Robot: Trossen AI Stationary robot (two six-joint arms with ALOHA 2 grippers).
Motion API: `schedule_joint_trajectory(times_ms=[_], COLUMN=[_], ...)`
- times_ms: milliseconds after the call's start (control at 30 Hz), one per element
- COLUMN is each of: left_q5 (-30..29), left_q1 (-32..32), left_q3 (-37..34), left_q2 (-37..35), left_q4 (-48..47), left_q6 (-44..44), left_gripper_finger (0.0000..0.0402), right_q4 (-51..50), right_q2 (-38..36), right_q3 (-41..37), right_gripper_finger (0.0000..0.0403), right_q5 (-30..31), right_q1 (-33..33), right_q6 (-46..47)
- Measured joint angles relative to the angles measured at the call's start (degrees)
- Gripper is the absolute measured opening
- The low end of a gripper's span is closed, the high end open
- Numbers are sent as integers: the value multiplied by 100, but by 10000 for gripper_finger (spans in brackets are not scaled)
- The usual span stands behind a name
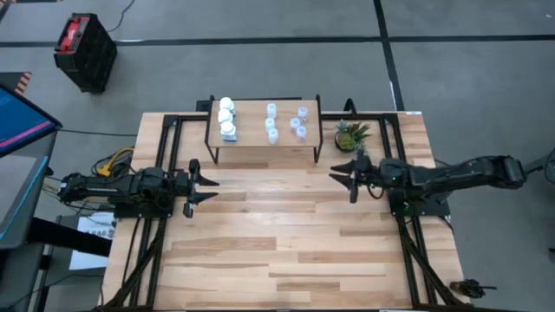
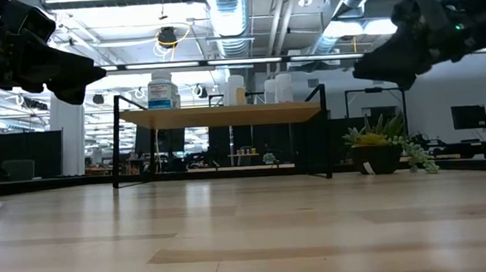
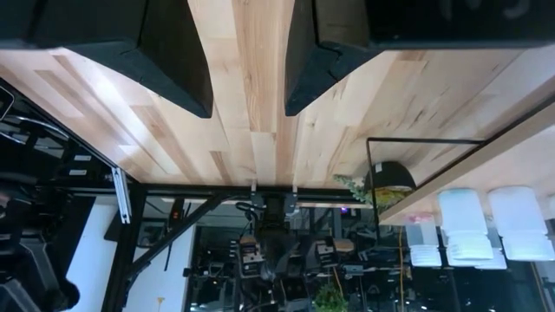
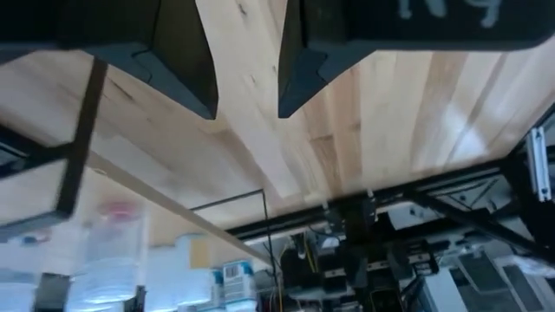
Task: Pick and place medicine bottles onto shelf by color
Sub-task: Return to Home Position
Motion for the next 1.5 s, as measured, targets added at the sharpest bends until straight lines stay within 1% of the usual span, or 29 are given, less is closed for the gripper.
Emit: schedule_joint_trajectory(times_ms=[200,533,667,800,1500], left_q5=[0,-2,0,0,0], left_q1=[0,0,0,0,0], left_q3=[0,0,0,0,0], left_q2=[0,0,0,0,0], left_q4=[-1,0,0,0,0], left_q6=[-2,-2,-1,0,0], left_gripper_finger=[132,132,132,132,132], right_q4=[-145,-1318,-1847,-2002,-2068], right_q2=[-852,-2428,-2874,-3036,-3024], right_q3=[-438,-827,-854,-845,-842], right_gripper_finger=[137,134,132,134,136], right_q5=[2,7,9,-1,-15], right_q1=[11,-15,-50,-48,-48], right_q6=[-94,-172,-157,-127,-113])
